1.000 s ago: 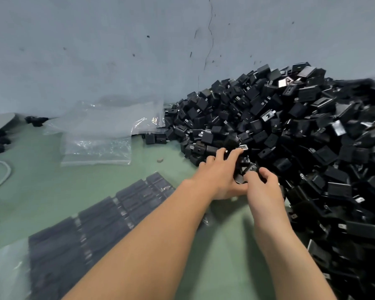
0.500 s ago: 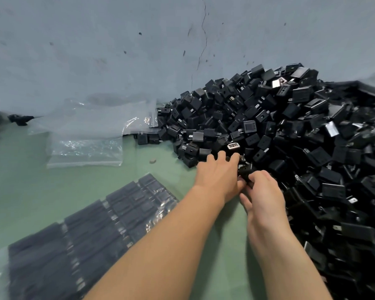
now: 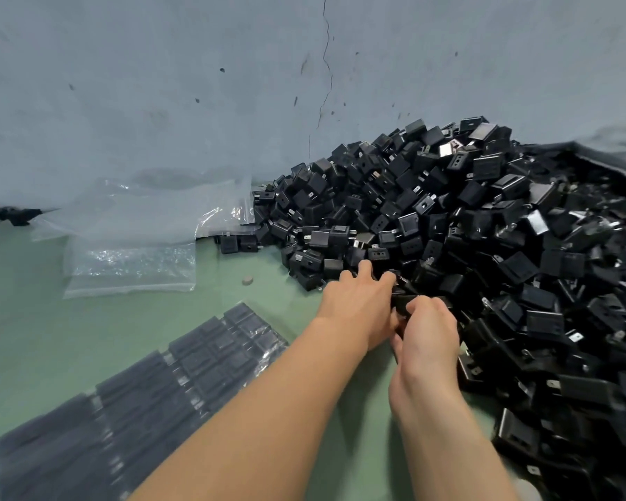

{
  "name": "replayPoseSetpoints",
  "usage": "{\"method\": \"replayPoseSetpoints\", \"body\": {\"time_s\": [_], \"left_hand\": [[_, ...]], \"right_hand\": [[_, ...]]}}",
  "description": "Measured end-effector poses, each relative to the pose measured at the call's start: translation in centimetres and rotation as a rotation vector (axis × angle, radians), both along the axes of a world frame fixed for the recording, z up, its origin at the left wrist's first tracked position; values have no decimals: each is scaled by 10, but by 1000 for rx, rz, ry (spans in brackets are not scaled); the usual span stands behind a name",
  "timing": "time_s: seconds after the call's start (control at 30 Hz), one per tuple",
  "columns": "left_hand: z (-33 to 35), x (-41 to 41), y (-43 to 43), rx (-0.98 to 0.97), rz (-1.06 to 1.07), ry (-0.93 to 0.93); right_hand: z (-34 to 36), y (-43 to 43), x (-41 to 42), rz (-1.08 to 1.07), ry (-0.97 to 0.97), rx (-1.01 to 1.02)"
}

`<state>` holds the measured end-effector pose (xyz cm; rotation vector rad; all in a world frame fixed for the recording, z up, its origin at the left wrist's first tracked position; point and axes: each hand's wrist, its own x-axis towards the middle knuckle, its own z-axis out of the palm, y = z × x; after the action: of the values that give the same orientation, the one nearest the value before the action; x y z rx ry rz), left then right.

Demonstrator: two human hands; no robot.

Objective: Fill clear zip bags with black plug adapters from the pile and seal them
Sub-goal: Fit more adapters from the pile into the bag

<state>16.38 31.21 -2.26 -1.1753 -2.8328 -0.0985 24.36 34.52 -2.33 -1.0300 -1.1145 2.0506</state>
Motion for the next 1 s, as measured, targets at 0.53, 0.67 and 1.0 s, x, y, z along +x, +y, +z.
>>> {"method": "replayPoseSetpoints", "body": {"time_s": [0.53,0.67,1.0], "left_hand": [[9,-16,-14,286,100,-33],[26,-25,-26,827,257,-719],[32,-15,-77,1377,242,-1666]], "right_hand": [[3,-17,-3,-39,57,-114],[3,-27,-6,-68,58,-142],[16,-42,5,178,367,-712]]}}
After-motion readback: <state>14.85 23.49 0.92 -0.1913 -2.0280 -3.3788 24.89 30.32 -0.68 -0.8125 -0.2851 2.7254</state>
